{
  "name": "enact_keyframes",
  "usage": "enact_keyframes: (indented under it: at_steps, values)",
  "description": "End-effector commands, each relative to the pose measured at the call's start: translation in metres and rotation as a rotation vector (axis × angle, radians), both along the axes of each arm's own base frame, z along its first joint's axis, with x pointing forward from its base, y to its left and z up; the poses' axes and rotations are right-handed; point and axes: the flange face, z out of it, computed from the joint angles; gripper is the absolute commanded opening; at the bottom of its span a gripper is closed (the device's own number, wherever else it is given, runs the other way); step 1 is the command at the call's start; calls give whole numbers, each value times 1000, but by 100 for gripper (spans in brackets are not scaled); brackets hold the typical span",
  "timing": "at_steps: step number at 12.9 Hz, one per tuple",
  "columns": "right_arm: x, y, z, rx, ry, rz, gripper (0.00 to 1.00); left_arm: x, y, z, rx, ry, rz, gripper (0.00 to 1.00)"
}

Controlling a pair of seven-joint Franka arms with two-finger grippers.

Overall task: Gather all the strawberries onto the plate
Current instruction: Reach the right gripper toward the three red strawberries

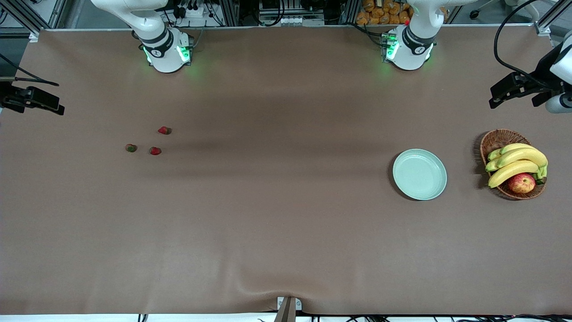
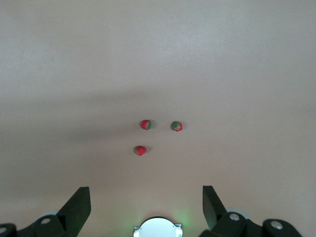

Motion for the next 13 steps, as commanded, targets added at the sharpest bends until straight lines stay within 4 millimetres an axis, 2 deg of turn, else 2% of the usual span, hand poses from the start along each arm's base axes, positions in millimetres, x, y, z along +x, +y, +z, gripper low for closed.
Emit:
enact_keyframes:
  at_steps: [1, 3, 5, 7, 10, 13]
  values:
    - [-1, -3, 5, 16, 0, -13, 100, -9, -1, 6, -16, 1, -13, 100]
    - [0, -4, 4, 19, 0, -14, 100, -8, -3, 10, -10, -10, -17, 100]
    - [5, -2, -7, 19, 14, -13, 100, -5, -1, 8, -10, -7, -19, 100]
    - [17, -4, -51, 19, 68, -17, 100, -7, -3, 8, -9, -1, -18, 100]
    - [18, -2, -144, 23, 223, -21, 100, -7, -11, 10, -13, -8, -31, 100]
    - [11, 5, -246, 19, 248, -14, 100, -7, -14, 10, -15, -10, -36, 100]
